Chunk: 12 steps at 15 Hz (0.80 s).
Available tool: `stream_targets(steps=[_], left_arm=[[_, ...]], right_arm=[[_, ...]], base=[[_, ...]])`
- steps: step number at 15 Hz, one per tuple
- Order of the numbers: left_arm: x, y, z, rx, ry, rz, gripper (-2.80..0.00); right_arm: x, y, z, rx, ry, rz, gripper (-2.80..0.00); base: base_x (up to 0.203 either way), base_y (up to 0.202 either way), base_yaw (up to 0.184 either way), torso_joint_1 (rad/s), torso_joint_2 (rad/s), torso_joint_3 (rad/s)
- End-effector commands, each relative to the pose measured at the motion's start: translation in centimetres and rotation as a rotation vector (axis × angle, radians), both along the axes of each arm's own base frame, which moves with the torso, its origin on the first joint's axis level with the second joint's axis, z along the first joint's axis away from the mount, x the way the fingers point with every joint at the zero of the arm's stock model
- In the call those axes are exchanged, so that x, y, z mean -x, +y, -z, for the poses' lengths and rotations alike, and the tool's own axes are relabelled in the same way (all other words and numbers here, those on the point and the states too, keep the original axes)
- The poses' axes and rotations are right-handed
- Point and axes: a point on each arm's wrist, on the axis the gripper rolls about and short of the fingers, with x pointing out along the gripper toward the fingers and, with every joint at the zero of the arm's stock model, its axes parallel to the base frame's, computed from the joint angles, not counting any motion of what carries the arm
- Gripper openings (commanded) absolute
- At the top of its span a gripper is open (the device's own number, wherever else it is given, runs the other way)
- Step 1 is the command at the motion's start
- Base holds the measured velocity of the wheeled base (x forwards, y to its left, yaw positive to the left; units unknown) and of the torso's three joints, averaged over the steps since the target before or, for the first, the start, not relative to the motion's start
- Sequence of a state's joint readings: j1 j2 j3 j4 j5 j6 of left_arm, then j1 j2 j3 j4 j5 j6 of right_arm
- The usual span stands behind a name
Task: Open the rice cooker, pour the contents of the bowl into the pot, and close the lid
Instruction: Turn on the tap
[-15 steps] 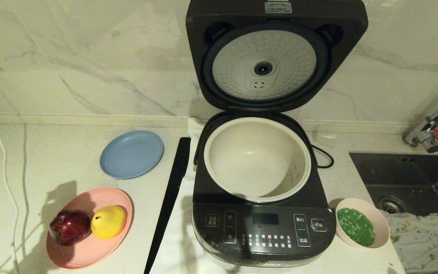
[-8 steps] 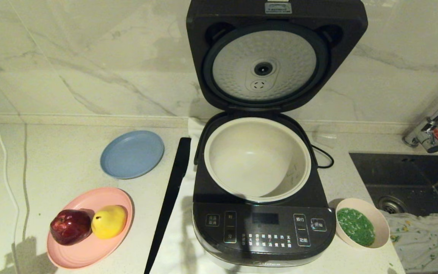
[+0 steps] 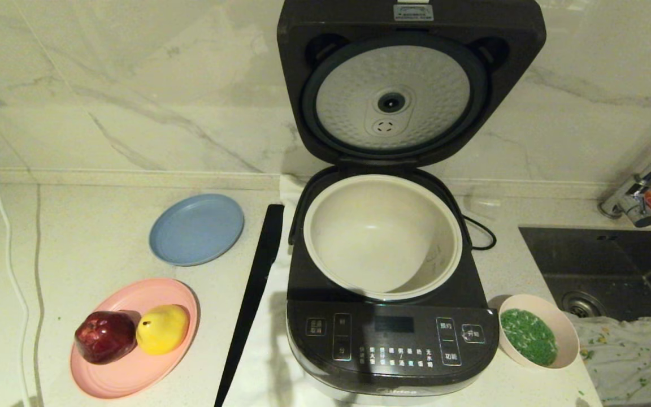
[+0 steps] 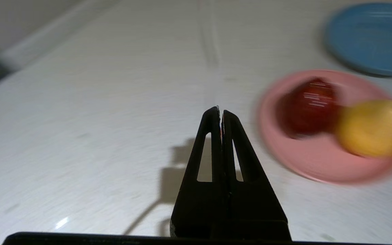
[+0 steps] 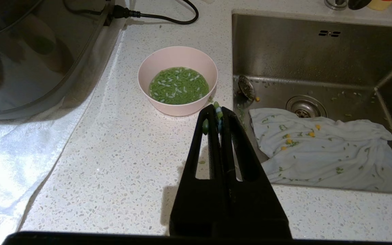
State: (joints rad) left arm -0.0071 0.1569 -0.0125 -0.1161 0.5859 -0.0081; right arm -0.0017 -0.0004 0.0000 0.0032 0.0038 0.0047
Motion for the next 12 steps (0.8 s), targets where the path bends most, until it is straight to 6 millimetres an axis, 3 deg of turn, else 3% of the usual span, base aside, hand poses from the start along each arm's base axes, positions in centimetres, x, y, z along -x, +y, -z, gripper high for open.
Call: stream_targets(steps=[1,5,12], left_arm=[[1.0,-0.7,0.3,-0.007,-0.086,0.322,-2.8],[1.2,-1.3,1.8,-0.022,0.046,0.604,-2.8],[1.2,-1.3,1.8,-0.001,0.04,0.595,-2.8]], right_arm=[[0.0,0.0,0.0,0.0,0.0,-0.001,-2.8],[0.0,0.0,0.0,0.0,0.0,-0.001,-2.8],[0.0,0.0,0.0,0.0,-0.001,-0.001,-2.8]], base=[[0.0,0.0,0.0,0.0,0.0,0.0],[0.0,0.0,0.0,0.0,0.0,0.0],[0.0,0.0,0.0,0.0,0.0,0.0]])
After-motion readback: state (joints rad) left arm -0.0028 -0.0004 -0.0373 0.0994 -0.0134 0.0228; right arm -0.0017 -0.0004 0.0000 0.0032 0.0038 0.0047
